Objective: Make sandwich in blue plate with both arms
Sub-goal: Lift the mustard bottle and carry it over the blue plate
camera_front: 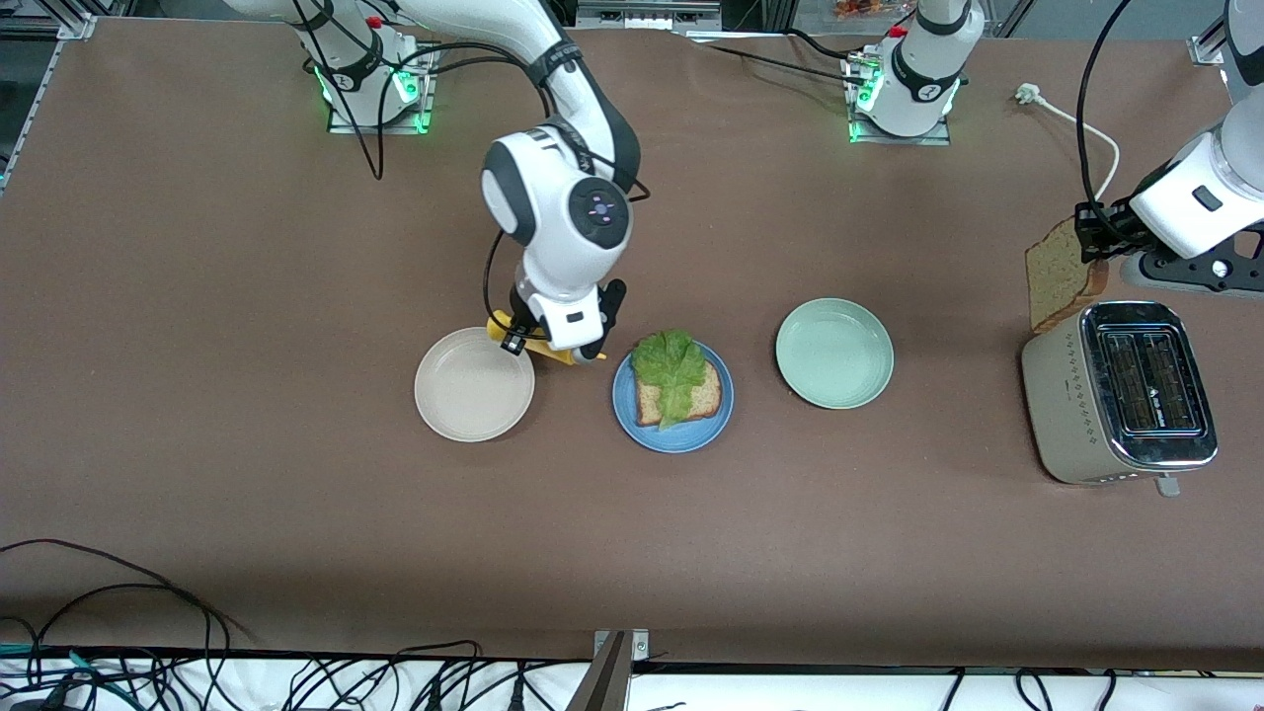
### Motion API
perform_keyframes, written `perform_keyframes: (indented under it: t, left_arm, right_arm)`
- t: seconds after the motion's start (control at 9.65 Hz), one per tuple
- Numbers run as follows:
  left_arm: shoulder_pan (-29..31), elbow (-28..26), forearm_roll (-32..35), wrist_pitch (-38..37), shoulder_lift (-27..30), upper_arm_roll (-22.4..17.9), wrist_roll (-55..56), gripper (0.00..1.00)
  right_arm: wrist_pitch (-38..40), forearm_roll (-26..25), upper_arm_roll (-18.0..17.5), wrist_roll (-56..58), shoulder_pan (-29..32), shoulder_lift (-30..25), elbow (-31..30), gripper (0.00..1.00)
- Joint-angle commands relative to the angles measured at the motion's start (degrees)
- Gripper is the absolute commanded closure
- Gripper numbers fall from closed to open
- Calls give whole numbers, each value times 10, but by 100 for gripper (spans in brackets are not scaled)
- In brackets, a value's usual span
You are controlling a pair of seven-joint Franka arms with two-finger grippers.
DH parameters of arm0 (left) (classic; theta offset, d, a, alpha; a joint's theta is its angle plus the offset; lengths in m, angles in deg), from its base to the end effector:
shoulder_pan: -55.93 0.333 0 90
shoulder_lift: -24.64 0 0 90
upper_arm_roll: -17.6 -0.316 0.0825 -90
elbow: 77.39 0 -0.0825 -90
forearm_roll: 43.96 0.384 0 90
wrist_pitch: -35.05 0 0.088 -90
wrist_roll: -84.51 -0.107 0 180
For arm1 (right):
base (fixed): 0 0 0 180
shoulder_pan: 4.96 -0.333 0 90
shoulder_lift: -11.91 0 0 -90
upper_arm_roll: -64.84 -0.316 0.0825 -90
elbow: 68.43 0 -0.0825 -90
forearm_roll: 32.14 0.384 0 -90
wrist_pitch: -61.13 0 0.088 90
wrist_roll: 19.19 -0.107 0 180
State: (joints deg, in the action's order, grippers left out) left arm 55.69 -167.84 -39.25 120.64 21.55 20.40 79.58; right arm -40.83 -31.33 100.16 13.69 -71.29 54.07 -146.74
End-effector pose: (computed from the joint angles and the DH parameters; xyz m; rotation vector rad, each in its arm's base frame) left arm 0.5599 -0.0197 0.5850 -3.0495 0.2116 0.2143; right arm 0.5469 0.4360 0.3282 2.2581 1.5418 -0.2781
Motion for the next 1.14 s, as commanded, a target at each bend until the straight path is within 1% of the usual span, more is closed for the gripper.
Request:
perform_keyframes:
  t: [0.0,0.21,0.41,0.52,0.83,1.04]
  left_arm:
    - [-1,-1,19,4,6,0,-13,100]
    - [0,-1,19,4,6,0,-14,100]
    - [0,-1,19,4,5,-1,-14,100]
    - [0,-1,19,4,5,-1,-14,100]
    - [0,-1,19,4,5,0,-14,100]
    - [0,-1,19,4,5,0,-14,100]
  right_arm:
    - [19,-37,15,-62,-26,62,40,100]
    - [19,-50,19,-86,-39,98,65,100]
    - [21,-50,32,-108,-54,148,105,100]
    - [28,-51,36,-111,-57,160,117,100]
    - [33,-96,33,-130,-66,177,120,100]
    - [33,-98,33,-128,-66,175,120,100]
